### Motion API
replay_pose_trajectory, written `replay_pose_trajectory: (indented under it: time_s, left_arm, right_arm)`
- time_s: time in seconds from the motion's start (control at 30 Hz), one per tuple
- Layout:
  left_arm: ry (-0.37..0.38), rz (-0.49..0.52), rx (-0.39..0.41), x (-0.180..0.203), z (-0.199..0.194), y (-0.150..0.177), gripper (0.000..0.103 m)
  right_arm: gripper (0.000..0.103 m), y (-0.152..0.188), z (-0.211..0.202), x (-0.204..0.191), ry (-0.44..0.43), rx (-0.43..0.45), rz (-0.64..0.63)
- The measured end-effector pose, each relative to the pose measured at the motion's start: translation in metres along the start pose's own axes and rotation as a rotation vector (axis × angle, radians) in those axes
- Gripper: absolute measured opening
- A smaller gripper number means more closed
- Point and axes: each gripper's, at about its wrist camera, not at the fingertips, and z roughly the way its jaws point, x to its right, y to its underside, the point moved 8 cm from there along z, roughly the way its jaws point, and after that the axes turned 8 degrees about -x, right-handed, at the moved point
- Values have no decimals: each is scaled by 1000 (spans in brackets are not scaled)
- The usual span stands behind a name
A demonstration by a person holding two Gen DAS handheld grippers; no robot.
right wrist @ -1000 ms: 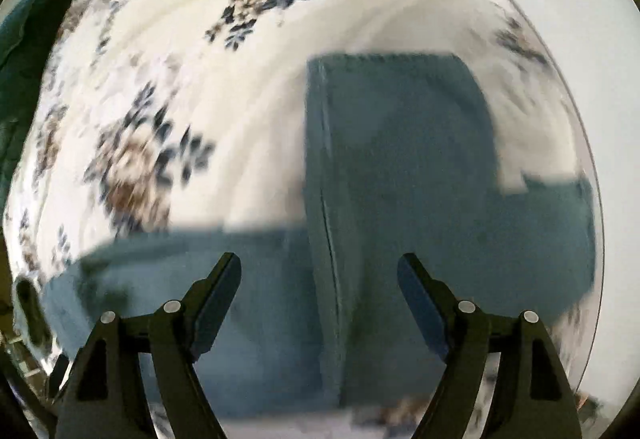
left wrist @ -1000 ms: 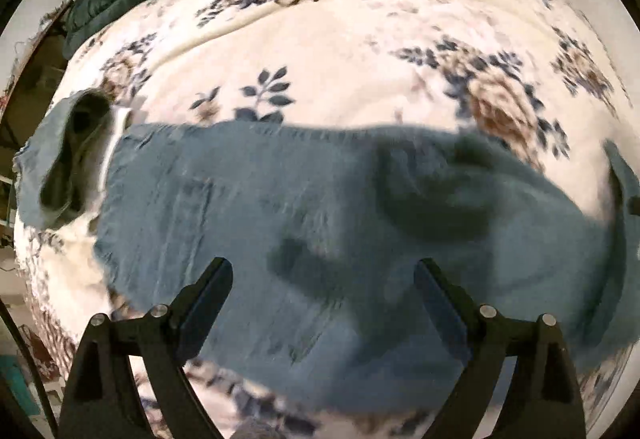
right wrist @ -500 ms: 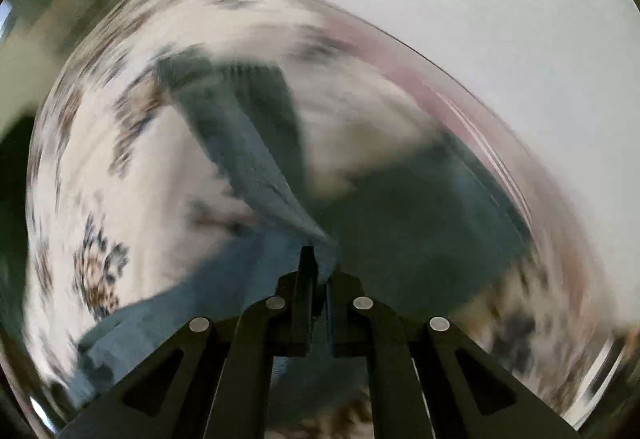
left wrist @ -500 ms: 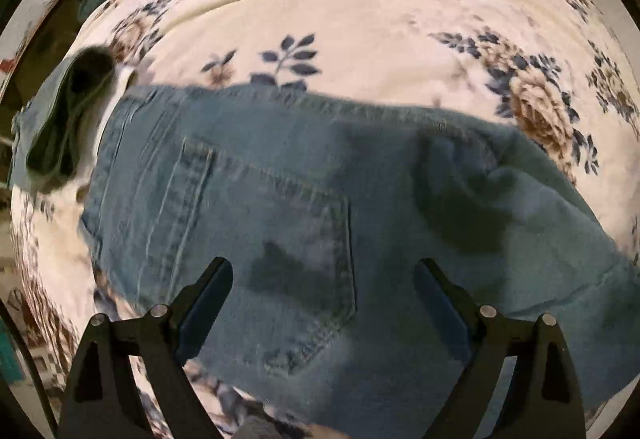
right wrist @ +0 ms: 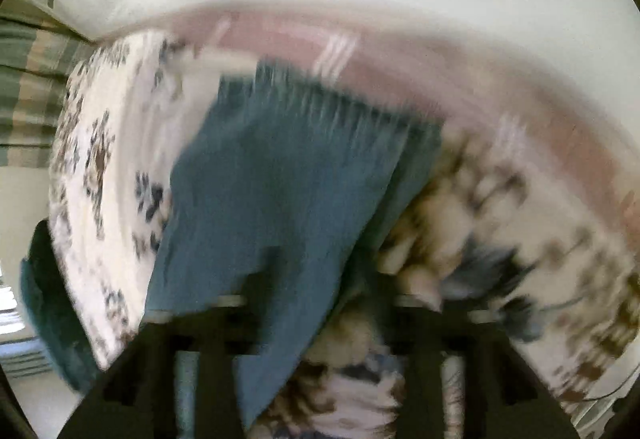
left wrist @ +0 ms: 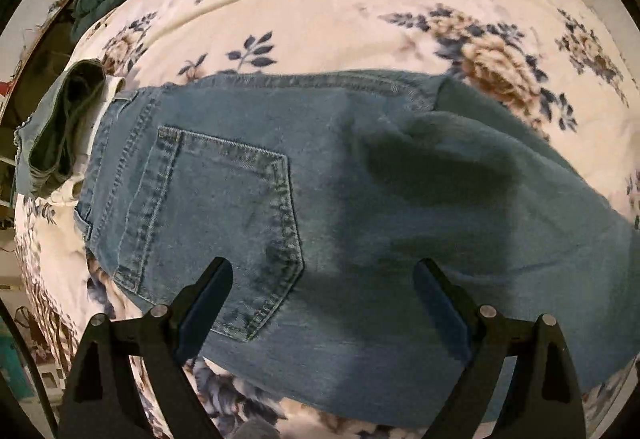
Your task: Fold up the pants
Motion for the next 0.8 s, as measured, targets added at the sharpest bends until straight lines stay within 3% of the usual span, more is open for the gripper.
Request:
replay_pose_trajectory:
  time_s: [0.03,0.07,0.1,0.13,0.17,0.23,0.33,0.43,0.57,0.7,0.8]
  left_arm:
    - [5,-5,2,0,-1,1,93]
    - [10,-11,2,-1,-2,0,93]
    - [10,-23,6,0,-5,3,93]
    - [6,-32,11,-2,-7,4,93]
    - [1,-39,16,-6,-7,3,93]
    - [0,-59,35,-16,-10,1,93]
    - [12,-84,68,-34,-14,-2,93]
    - [27,-93,62,-56,-18,-5,93]
    - [39,-131,55,-106,-30,-8,93]
    - [50,-275,5,-179,-21,-8,93]
    - [79,-422,-68,-235,7,-7,92]
  right_arm:
    - [87,-10,-5,1,35,21,-8]
    - [83,-18,-1,1,41,21,-20]
    - [73,-23,13,-3,26,-23,-38]
    - [33,-24,20,-3,49,-45,-50]
    - [14,-25,27,-7,113,-56,-95]
    - [11,-28,22,-16,245,3,-223]
    - [13,-28,28,4,289,-18,-166]
    - [24,-14,26,0,311,-108,-138]
    - [70,37,-9,-60,258,-85,-302]
    - [72,111,-11,-130,178,-115,-465]
    - [72,169,26,-174,84,-256,-563]
